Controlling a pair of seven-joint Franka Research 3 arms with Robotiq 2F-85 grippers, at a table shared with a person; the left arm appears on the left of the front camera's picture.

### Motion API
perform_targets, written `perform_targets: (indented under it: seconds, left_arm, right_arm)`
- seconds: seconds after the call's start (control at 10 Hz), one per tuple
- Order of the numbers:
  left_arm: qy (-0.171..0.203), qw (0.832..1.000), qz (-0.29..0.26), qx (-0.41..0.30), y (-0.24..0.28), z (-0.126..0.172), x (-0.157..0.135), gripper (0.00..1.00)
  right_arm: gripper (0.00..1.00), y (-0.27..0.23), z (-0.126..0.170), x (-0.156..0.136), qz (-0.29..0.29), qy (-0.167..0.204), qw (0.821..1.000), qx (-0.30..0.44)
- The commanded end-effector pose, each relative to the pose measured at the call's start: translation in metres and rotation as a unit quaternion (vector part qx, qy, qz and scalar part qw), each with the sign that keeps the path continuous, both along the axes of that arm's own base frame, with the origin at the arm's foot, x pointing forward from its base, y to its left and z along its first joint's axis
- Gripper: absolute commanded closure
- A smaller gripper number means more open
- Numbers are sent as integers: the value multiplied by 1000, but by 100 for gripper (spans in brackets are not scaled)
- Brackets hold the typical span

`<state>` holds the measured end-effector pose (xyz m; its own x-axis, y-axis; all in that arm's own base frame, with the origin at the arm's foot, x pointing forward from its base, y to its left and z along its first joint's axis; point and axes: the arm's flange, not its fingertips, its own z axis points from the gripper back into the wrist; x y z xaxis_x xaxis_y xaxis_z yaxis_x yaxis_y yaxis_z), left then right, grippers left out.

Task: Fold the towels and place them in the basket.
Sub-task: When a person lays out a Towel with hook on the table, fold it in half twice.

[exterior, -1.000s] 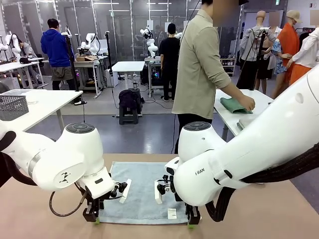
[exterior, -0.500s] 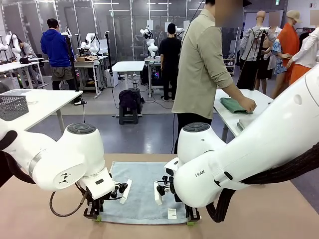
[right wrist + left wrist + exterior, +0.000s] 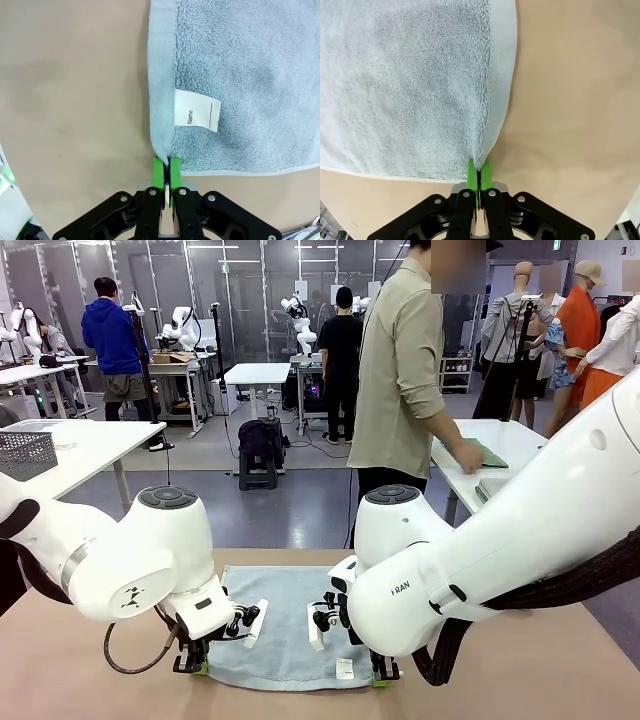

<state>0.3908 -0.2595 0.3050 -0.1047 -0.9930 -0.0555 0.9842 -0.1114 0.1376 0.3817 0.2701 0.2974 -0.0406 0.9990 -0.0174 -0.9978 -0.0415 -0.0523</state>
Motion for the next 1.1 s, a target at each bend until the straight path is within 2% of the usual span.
perform_targets:
  seconds: [0.0,0.1,0.8,0.9,1.0]
  left_arm:
    - [-14,1000,18,-2,-6,-4,2,100]
    - [0,1000,0,0,0,0,0,100]
    - [0,1000,0,0,0,0,0,100]
    - [0,1000,0,0,0,0,0,100]
    - [0,1000,4,0,0,0,0,97]
  right_arm:
    - [100,3,-8,2,-26,-4,1000,-8]
    - [100,0,0,0,0,0,1000,0]
    - [100,0,0,0,0,0,1000,0]
    - [94,0,0,0,-5,0,1000,0]
    - [94,1,5,0,-2,-6,1000,-6]
